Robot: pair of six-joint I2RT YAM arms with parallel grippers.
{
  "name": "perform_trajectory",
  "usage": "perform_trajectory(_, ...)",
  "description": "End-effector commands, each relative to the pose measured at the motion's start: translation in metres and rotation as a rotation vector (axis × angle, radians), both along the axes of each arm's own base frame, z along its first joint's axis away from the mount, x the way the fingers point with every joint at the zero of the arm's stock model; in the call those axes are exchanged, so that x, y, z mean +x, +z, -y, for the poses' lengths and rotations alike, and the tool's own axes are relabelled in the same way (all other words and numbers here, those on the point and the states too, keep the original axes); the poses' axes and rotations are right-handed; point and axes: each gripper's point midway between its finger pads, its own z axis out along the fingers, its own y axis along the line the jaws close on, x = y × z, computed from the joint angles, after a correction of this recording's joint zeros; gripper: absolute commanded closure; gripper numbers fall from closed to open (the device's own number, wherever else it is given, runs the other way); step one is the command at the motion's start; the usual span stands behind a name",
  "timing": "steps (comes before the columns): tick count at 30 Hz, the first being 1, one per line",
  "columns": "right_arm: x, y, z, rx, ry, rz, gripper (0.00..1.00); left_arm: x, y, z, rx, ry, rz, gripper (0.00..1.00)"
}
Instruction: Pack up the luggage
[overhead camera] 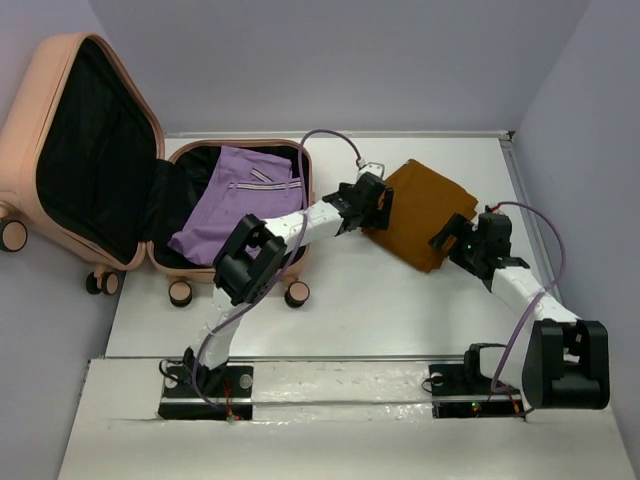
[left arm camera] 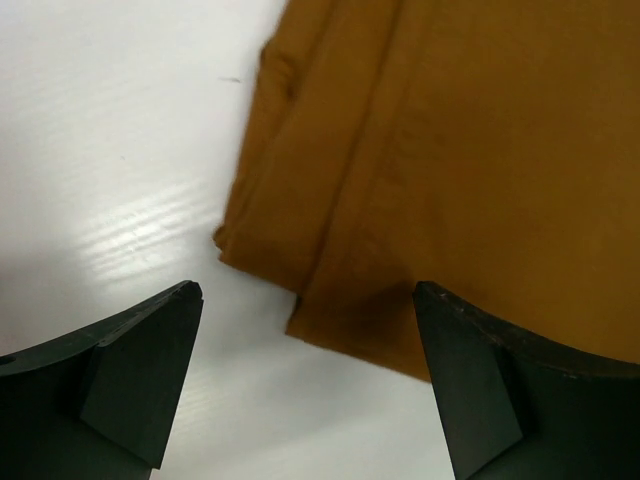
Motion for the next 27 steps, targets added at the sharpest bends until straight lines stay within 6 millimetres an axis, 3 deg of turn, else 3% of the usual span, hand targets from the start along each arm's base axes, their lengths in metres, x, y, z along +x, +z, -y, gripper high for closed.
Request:
perform_trajectory(1,0.027,0.019,0.037,-0.019,-0.114,0.064,0.00,0.023,0.019,-0.003,0.002,0.013,0.038,0.01)
perform_trajectory(3,0.039,0.026,0.045,0.010,-0.140,0.085,0.00,0.028,0.014,-0.005,0.013,0.023,0.036,0.01)
perform_trajectory(5,0.049,0.020,0.059,0.010,-0.181,0.072,0.00,0.034,0.011,-0.007,0.004,0.024,0.024,0.01)
perform_trajectory(6,0.064,0.031,0.064,0.021,-0.190,0.119,0.00,0.032,0.000,-0.004,-0.004,0.002,-0.007,0.01)
perform_trajectory(7,0.068,0.031,0.066,0.034,-0.194,0.120,0.00,0.031,-0.005,-0.003,-0.010,-0.010,-0.023,0.01)
perform_trajectory(8,0.071,0.017,0.073,0.034,-0.222,0.083,0.00,0.033,-0.009,-0.004,-0.021,-0.014,-0.039,0.01)
perform_trajectory(10,0.081,0.014,0.079,0.041,-0.239,0.077,0.00,0.028,-0.024,0.002,-0.043,-0.053,-0.089,0.01)
perform_trajectory(11,0.084,0.000,0.081,0.045,-0.247,0.046,0.00,0.027,-0.028,0.004,-0.054,-0.063,-0.103,0.01)
perform_trajectory(14,0.098,-0.008,0.079,0.072,-0.240,0.050,0.00,0.018,-0.043,0.013,-0.086,-0.116,-0.159,0.01)
perform_trajectory(15,0.100,-0.022,0.080,0.097,-0.238,0.019,0.00,0.015,-0.049,0.014,-0.084,-0.121,-0.174,0.01)
perform_trajectory(16,0.108,-0.019,0.077,0.125,-0.226,0.037,0.00,0.012,-0.052,0.015,-0.094,-0.131,-0.191,0.01)
perform_trajectory(22,0.122,-0.049,0.064,0.236,-0.212,-0.020,0.09,0.003,-0.071,0.014,-0.139,-0.136,-0.252,0.06)
perform_trajectory(25,0.128,-0.054,0.057,0.284,-0.198,-0.017,0.22,-0.002,-0.074,0.018,-0.175,-0.157,-0.284,0.18)
perform_trajectory(27,0.130,-0.054,0.057,0.289,-0.196,-0.018,0.24,-0.006,-0.079,0.021,-0.191,-0.171,-0.298,0.22)
